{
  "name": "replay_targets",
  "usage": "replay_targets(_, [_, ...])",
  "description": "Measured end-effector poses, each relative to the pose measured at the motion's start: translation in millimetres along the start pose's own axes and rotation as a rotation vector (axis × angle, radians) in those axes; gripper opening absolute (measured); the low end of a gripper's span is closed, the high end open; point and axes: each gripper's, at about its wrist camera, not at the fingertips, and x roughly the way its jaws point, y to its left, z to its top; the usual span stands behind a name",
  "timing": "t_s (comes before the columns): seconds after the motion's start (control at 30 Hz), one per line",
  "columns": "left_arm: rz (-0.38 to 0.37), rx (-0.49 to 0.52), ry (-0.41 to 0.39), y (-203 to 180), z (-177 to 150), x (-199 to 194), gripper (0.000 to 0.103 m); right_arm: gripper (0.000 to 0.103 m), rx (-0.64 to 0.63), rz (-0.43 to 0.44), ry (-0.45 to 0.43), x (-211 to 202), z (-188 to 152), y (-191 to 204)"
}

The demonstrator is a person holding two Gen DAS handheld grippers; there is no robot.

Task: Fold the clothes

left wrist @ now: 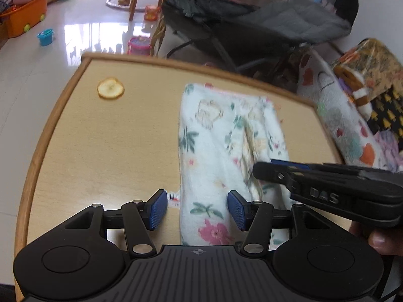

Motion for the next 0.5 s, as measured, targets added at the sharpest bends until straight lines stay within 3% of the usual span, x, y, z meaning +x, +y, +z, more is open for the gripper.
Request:
replay_targets(0.1, [-0.017,-0.001,-0.04,5,9,-7,0.055,0.039,-0.03,0.045,-0.027,-18,3,-5])
replay_targets(0.33, [-0.007,0.035,-0.067,1,39,1,0.055,0.039,-0.021,0.032,-0.06,-29,12,-23])
replay_targets(0.5, [0.0,0.062,-0.037,-5,63,10,0.055,0.038,-0.071,0.096,-0.08,-14,32,-21])
